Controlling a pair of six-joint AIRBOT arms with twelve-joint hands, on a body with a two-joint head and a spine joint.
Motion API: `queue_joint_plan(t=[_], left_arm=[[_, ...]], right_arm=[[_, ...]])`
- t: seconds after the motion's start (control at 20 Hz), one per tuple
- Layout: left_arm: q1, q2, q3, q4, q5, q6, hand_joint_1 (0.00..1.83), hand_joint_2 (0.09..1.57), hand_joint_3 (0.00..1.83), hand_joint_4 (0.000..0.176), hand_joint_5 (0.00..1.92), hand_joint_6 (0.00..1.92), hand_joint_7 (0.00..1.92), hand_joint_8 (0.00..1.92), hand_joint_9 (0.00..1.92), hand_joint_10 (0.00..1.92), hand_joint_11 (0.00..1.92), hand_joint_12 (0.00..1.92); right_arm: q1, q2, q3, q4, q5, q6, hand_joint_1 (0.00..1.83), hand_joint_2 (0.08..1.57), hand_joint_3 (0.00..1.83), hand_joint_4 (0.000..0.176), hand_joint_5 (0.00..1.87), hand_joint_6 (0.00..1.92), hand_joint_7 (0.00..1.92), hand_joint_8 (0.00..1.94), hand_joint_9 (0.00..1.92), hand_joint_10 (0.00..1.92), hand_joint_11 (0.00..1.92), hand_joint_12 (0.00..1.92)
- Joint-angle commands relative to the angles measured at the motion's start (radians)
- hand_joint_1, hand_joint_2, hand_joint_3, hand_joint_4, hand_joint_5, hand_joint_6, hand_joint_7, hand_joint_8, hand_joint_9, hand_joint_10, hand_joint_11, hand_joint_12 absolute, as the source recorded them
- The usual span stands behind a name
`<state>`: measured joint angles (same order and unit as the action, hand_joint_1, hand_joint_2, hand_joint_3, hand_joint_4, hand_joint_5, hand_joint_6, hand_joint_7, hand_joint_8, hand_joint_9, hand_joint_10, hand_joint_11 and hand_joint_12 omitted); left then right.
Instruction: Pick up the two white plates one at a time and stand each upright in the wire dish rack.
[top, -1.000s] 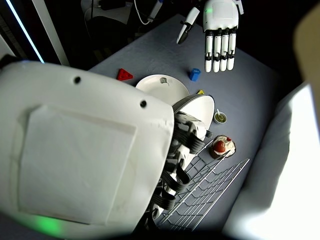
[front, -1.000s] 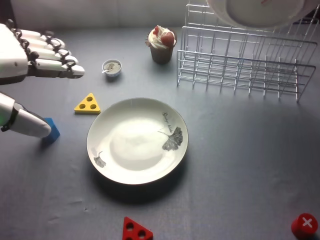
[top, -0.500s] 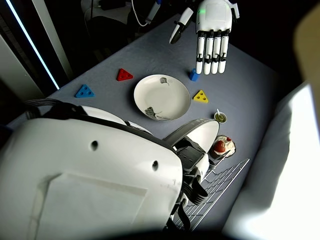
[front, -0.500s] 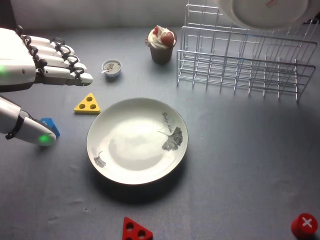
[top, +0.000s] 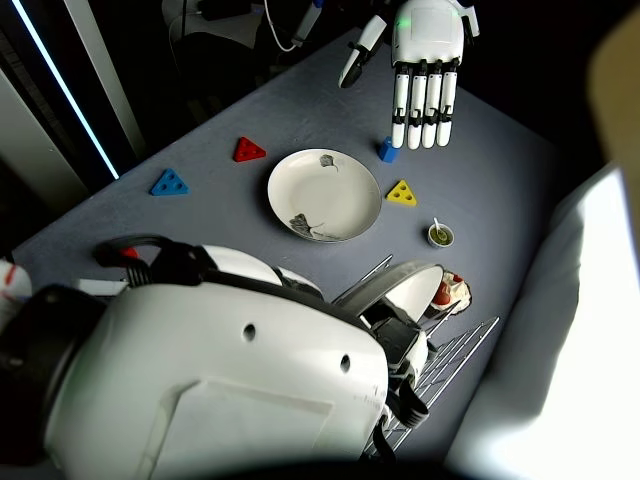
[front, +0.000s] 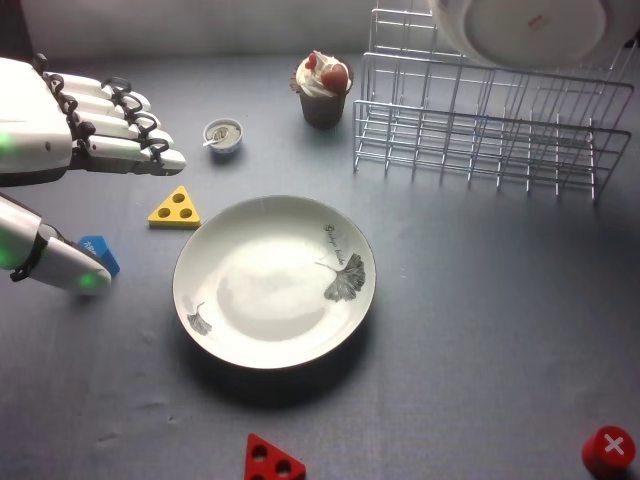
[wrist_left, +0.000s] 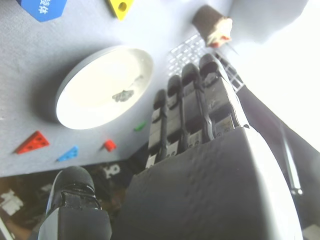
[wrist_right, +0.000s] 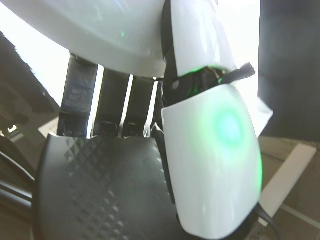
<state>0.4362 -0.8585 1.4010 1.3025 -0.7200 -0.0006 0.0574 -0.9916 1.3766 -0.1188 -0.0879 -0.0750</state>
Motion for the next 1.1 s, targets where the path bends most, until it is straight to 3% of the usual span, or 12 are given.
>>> queue_joint_plan(t=[0.0, 0.2, 0.35, 0.55, 0.75, 0.9, 1.05], left_arm=[[-0.012, 0.002, 0.003, -0.056, -0.039, 0.001, 0.00, 1.04, 0.00, 0.000, 0.13, 0.00, 0.17, 0.00, 0.16, 0.00, 0.14, 0.00], [-0.012, 0.002, 0.005, -0.056, -0.050, 0.001, 0.00, 1.04, 0.00, 0.000, 0.13, 0.00, 0.16, 0.00, 0.15, 0.00, 0.14, 0.00], [-0.011, 0.001, 0.007, -0.056, -0.079, 0.001, 0.00, 1.04, 0.00, 0.000, 0.13, 0.01, 0.16, 0.01, 0.14, 0.01, 0.14, 0.01], [-0.011, -0.001, 0.008, -0.049, -0.117, 0.001, 0.00, 1.04, 0.00, 0.000, 0.13, 0.01, 0.17, 0.01, 0.16, 0.01, 0.15, 0.01], [-0.005, -0.012, 0.022, -0.023, -0.155, 0.001, 0.00, 1.05, 0.00, 0.000, 0.12, 0.00, 0.14, 0.00, 0.13, 0.00, 0.13, 0.00], [0.009, -0.025, 0.036, 0.007, -0.176, 0.001, 0.00, 1.06, 0.01, 0.000, 0.12, 0.00, 0.17, 0.01, 0.16, 0.01, 0.13, 0.01], [0.016, -0.029, 0.035, 0.021, -0.190, 0.001, 0.02, 1.06, 0.00, 0.000, 0.13, 0.01, 0.15, 0.00, 0.14, 0.00, 0.13, 0.01]], right_arm=[[0.010, 0.004, 0.006, 0.009, 0.166, 0.022, 1.50, 1.05, 0.00, 0.000, 0.92, 0.98, 1.10, 0.56, 1.14, 0.68, 1.02, 1.30], [-0.007, -0.008, 0.021, -0.008, 0.187, 0.022, 1.49, 1.05, 0.00, 0.000, 0.93, 0.99, 1.09, 0.55, 1.11, 0.73, 1.03, 1.32], [-0.019, -0.020, 0.036, -0.007, 0.188, 0.026, 1.50, 1.04, 0.00, 0.000, 0.96, 0.93, 1.13, 0.48, 1.15, 0.66, 1.04, 1.30], [-0.021, -0.029, 0.041, -0.001, 0.188, 0.026, 1.50, 1.05, 0.00, 0.000, 0.92, 0.99, 1.11, 0.56, 1.15, 0.67, 1.02, 1.30], [-0.020, -0.038, 0.048, 0.040, 0.169, 0.026, 1.49, 1.06, 0.00, 0.000, 0.93, 0.98, 1.07, 0.58, 1.12, 0.72, 1.02, 1.34], [-0.021, -0.060, 0.090, 0.110, 0.122, 0.026, 1.50, 1.05, 0.00, 0.000, 0.94, 0.94, 1.14, 0.47, 1.12, 0.72, 1.04, 1.30], [-0.026, -0.074, 0.118, 0.135, 0.117, 0.026, 1.50, 1.05, 0.00, 0.000, 0.94, 0.93, 1.10, 0.57, 1.15, 0.69, 1.00, 1.34]])
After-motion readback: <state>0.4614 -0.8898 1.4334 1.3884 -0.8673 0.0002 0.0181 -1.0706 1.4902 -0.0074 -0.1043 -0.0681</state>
